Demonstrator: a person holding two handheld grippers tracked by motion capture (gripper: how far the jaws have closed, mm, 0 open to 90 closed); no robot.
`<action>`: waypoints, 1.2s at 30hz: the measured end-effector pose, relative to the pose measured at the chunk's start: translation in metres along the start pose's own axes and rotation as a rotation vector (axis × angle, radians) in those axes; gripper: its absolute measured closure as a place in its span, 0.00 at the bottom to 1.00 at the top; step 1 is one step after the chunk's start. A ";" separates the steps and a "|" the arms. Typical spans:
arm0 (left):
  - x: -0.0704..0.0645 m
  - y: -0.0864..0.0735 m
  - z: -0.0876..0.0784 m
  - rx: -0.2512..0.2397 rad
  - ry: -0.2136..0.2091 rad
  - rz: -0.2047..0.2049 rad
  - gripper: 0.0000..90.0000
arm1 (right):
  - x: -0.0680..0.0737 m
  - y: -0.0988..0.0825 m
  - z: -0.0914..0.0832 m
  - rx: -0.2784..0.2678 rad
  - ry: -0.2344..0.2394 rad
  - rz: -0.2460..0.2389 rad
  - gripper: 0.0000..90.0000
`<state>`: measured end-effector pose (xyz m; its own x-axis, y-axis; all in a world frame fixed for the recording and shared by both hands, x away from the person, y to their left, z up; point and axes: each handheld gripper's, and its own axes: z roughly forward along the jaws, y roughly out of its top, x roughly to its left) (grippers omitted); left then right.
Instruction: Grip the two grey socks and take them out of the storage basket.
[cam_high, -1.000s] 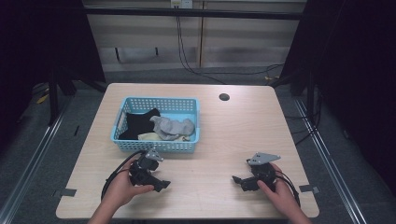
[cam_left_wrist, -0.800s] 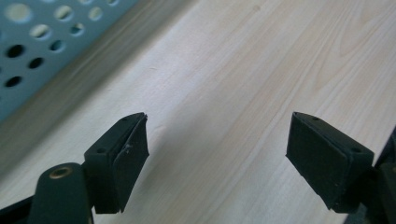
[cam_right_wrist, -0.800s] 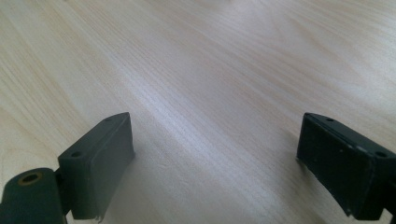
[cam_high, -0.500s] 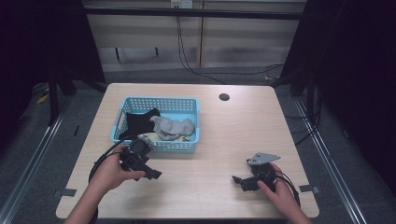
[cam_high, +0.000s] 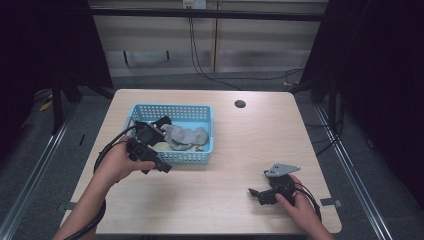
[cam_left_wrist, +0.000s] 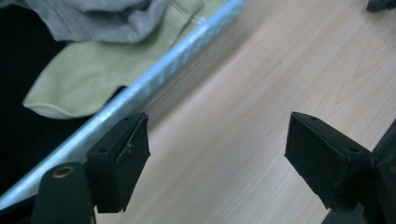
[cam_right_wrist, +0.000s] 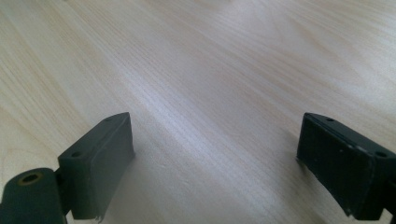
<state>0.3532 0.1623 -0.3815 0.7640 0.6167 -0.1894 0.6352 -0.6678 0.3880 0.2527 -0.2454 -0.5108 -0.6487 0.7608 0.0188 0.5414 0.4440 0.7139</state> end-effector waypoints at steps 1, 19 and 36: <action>0.002 0.003 -0.001 -0.004 0.008 -0.001 0.24 | 0.000 0.000 0.000 0.000 0.000 0.000 0.11; 0.033 0.046 0.014 -0.040 0.098 -0.043 0.24 | 0.000 0.000 0.000 0.000 0.000 0.000 0.11; 0.064 0.060 0.063 -0.095 0.175 -0.165 0.35 | 0.000 0.000 0.000 0.000 0.000 0.000 0.11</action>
<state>0.4478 0.1352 -0.4275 0.6144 0.7825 -0.1013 0.7300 -0.5150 0.4493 0.2527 -0.2453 -0.5108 -0.6487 0.7608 0.0191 0.5414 0.4436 0.7142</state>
